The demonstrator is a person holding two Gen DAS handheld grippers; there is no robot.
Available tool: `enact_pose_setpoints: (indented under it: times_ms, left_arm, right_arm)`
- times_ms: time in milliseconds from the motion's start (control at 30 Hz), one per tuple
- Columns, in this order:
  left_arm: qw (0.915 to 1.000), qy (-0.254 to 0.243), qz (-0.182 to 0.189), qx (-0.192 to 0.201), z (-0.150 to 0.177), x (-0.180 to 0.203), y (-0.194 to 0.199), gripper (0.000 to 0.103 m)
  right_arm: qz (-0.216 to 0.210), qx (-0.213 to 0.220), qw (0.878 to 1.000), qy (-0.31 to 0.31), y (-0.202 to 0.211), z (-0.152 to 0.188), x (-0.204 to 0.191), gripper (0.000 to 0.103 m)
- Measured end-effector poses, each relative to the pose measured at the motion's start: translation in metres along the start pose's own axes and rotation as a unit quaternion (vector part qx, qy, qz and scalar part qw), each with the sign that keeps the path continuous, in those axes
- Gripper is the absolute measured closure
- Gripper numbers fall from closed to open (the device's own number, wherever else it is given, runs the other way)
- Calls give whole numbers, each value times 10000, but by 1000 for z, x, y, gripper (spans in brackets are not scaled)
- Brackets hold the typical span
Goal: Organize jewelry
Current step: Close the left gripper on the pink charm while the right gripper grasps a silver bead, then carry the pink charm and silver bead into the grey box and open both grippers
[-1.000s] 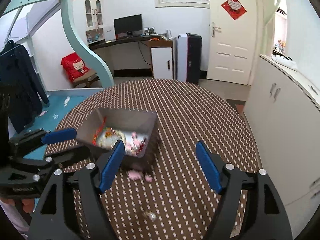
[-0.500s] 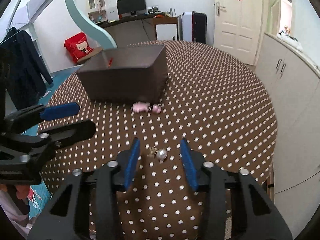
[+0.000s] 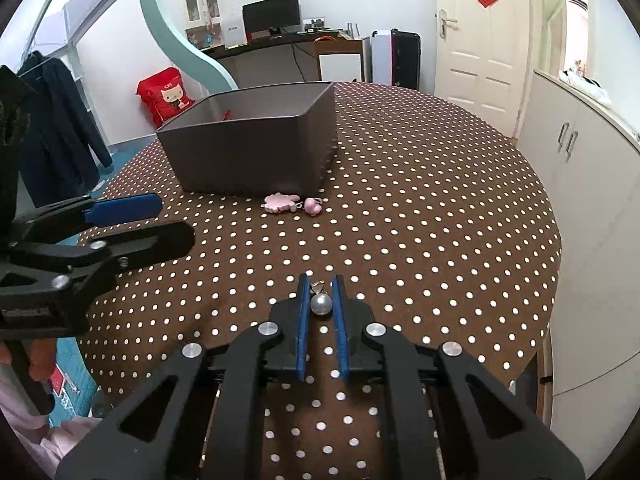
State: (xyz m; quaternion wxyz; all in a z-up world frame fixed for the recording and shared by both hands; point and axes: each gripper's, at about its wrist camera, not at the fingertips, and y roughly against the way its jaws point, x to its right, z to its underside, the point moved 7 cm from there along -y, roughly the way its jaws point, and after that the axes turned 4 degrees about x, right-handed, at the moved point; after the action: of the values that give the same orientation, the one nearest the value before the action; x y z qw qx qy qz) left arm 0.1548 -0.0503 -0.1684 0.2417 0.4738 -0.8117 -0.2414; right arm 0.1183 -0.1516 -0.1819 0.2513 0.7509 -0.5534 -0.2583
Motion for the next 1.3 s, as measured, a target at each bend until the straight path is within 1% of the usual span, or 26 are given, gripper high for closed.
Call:
enact_pose_setpoints:
  times_ms: [167, 200, 267, 333, 433, 467, 500, 600, 733, 833, 867, 933, 1067, 1300]
  left_arm:
    - [9998, -165, 59, -62, -10, 11, -21, 36]
    - [9998, -197, 67, -74, -12, 13, -25, 38]
    - [9994, -306, 123, -125, -16, 18, -35, 40]
    - [9990, -395, 100, -178, -19, 19, -44, 43]
    - [9987, -441, 74, -247, -24, 18, -57, 44]
    - [9984, -473, 80, -302, -26, 18, -62, 46]
    - [9980, -487, 98, -382, -26, 19, -65, 51]
    - [9966, -521, 170, -609, -24, 20, -75, 58]
    - [9963, -524, 112, -673, -25, 16, -82, 63]
    - [9960, -554, 4, -699, -26, 12, -86, 72]
    - [9956, -599, -54, -717, -27, 12, -88, 80]
    - [9951, -665, -113, -722, -28, 11, -90, 87]
    - [9945, -748, -157, -721, -25, 13, -89, 87]
    - [9956, -638, -69, -682, -23, 14, -81, 87]
  right_arm:
    - [71, 48, 9998, -164, 2, -4, 16, 93]
    - [84, 65, 9998, -191, 3, -6, 19, 93]
    - [102, 87, 9996, -230, 3, -9, 25, 93]
    - [111, 112, 9994, -293, 2, -15, 33, 93]
    - [89, 147, 9993, -344, 0, -22, 39, 93]
    - [77, 157, 9992, -358, -1, -24, 41, 93]
    - [67, 158, 9992, -363, -2, -26, 41, 93]
    - [1, 152, 9991, -391, -5, -28, 44, 93]
    - [-23, 104, 9988, -481, -12, -30, 51, 93]
    - [-64, 61, 9986, -530, -17, -32, 55, 93]
    - [-71, 50, 9985, -533, -17, -31, 55, 93]
    - [-83, 40, 9984, -553, -18, -31, 56, 93]
    - [-72, 78, 9983, -574, -15, -34, 59, 93]
    - [-12, 144, 9986, -510, -6, -37, 54, 93]
